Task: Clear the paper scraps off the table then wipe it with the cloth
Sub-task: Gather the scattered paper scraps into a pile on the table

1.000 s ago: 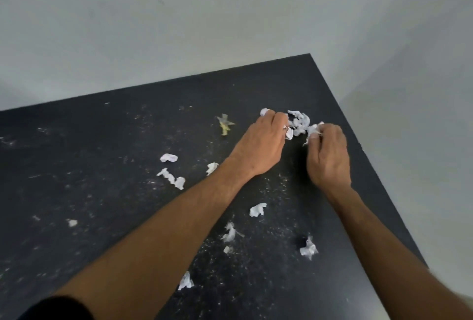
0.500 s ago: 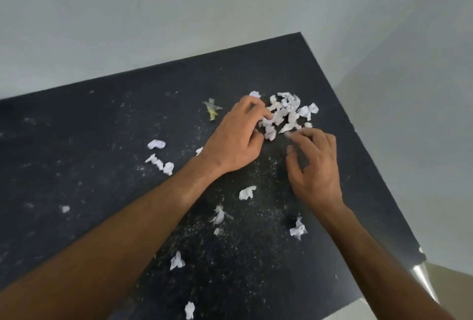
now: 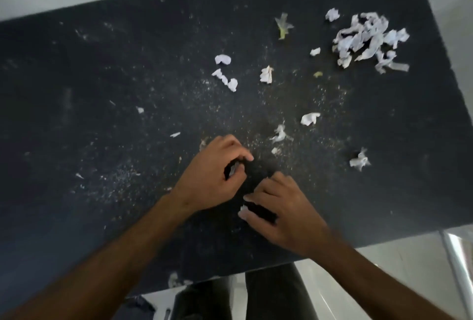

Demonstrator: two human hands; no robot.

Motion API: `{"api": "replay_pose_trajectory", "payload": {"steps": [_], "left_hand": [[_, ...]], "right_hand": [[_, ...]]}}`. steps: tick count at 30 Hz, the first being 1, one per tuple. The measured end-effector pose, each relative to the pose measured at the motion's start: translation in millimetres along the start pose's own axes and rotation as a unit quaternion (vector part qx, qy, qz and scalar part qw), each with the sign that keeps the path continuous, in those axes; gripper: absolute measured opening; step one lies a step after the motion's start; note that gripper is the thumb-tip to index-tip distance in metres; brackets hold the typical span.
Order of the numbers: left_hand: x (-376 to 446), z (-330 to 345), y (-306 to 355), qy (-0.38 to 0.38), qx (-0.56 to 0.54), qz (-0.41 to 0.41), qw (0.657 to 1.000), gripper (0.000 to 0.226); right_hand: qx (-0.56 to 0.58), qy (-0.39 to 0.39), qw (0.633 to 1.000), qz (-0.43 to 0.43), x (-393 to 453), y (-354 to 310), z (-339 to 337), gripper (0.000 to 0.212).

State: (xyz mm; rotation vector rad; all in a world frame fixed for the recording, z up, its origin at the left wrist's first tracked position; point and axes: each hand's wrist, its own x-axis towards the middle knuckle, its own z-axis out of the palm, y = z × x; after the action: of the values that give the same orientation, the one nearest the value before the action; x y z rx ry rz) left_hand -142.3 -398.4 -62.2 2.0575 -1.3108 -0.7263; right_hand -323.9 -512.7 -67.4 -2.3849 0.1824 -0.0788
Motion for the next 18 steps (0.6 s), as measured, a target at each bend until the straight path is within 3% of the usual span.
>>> {"api": "replay_pose_trajectory", "payload": {"steps": [2,5,8,14,18], "left_hand": [[-18.4,8.1,-6.9,0.013,0.033,0.024,0.999,0.028],[-36.8,15.6,-15.9,0.027,0.098,0.064,0.993,0.04],[-44.3,21.9,-18.9,0.061,0.131,0.08,0.986,0.031],[-50.1,12.4,-10.4,0.109,0.024,0.028,0.993,0.006],[-65.2,2.6,-9.4,0.148,-0.025,-0.029,0.988,0.013]], "right_hand": [[-0.029,0.002,1.0,-0.002,-8.8,-4.3,15.0,0.035],[-0.059,0.045,0.997,0.001,-18.6,-8.8,31.5,0.023],[-0.068,0.065,0.996,0.006,-20.7,-10.3,37.4,0.014],[-0.021,0.118,0.99,0.077,-11.3,-17.0,16.5,0.013],[0.002,0.178,0.971,0.157,7.1,-11.1,-7.1,0.025]]}}
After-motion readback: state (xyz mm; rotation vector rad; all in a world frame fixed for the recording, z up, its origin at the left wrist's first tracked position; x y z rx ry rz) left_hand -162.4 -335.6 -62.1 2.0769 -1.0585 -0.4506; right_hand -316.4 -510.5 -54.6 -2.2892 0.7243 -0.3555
